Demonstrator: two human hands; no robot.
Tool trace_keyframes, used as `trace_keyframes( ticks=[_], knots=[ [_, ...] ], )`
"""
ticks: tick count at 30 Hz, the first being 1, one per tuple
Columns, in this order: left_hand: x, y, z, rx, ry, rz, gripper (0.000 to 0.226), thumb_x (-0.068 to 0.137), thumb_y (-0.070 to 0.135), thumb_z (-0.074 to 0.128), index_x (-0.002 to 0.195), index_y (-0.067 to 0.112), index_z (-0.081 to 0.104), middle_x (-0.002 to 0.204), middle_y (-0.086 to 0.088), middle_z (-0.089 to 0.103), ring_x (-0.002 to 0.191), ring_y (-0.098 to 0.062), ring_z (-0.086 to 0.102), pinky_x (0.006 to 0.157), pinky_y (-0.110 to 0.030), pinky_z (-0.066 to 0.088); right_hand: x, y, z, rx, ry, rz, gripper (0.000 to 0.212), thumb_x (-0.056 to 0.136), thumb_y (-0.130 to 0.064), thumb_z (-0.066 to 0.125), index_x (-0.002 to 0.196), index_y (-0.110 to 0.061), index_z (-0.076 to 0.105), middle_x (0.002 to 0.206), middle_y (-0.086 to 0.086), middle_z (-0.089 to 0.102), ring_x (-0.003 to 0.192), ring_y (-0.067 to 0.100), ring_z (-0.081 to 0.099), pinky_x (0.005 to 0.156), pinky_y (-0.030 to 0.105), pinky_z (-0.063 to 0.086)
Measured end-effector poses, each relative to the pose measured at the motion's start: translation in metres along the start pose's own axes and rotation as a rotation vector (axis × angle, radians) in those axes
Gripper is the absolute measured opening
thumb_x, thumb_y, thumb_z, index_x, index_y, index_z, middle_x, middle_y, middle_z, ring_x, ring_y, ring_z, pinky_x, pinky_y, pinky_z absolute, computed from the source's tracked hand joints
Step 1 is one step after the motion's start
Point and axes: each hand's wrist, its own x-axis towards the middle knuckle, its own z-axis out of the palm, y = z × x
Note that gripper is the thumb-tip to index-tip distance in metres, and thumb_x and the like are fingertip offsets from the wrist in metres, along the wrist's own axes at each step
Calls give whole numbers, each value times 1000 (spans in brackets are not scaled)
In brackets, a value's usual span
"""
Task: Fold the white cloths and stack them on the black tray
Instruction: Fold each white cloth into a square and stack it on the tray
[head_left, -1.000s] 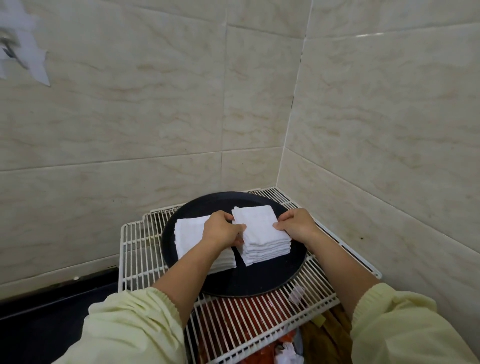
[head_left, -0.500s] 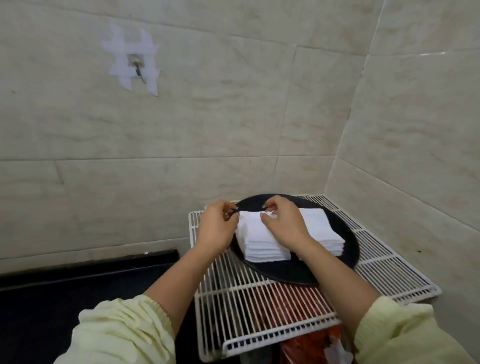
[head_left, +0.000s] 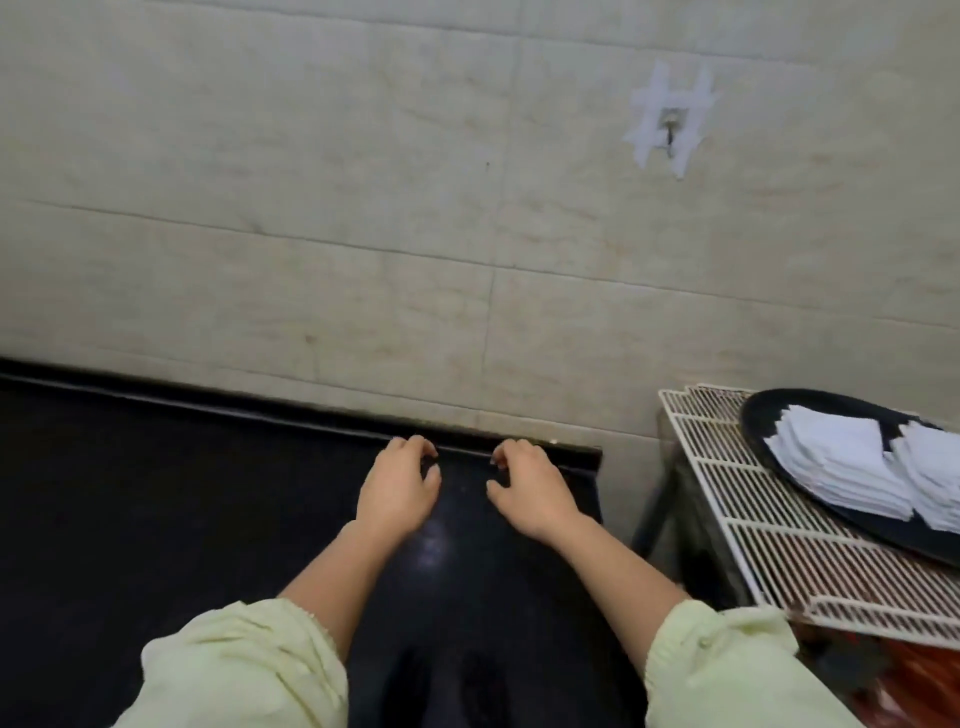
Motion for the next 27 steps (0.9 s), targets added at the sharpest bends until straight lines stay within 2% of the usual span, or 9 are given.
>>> trace_keyframes(
  ticks=[7,11,18,27],
  knots=[
    [-65,-155,-103,195,40,-227,30,94,29,50,122,19,53,124,-3,49,117,-22,44,88,-34,45,4,-161,100,-103,-210,-224,42,91,-34,55,128,-18,48,128,3,49,121,24,45,97,42,42],
    [-93,-223,-154,281,82,-343,31,94,30,50,123,19,51,126,-3,46,120,-23,38,92,-34,45,6,-243,140,-142,-299,-378,42,93,-35,53,131,-19,45,130,4,45,122,26,42,97,43,39],
    [-136,-330,-234,405,135,-589,36,94,34,51,127,21,49,129,-4,45,121,-24,41,96,-37,45,16,-385,216,-204,-428,-606,48,92,-36,55,135,-17,43,134,7,41,126,29,38,101,47,37],
    [-154,-473,-324,433,197,-787,33,93,34,51,122,20,50,126,-5,44,119,-27,40,93,-38,44,42,-551,312,-259,-517,-818,50,93,-32,55,136,-13,38,136,10,39,129,32,35,102,50,34]
  ],
)
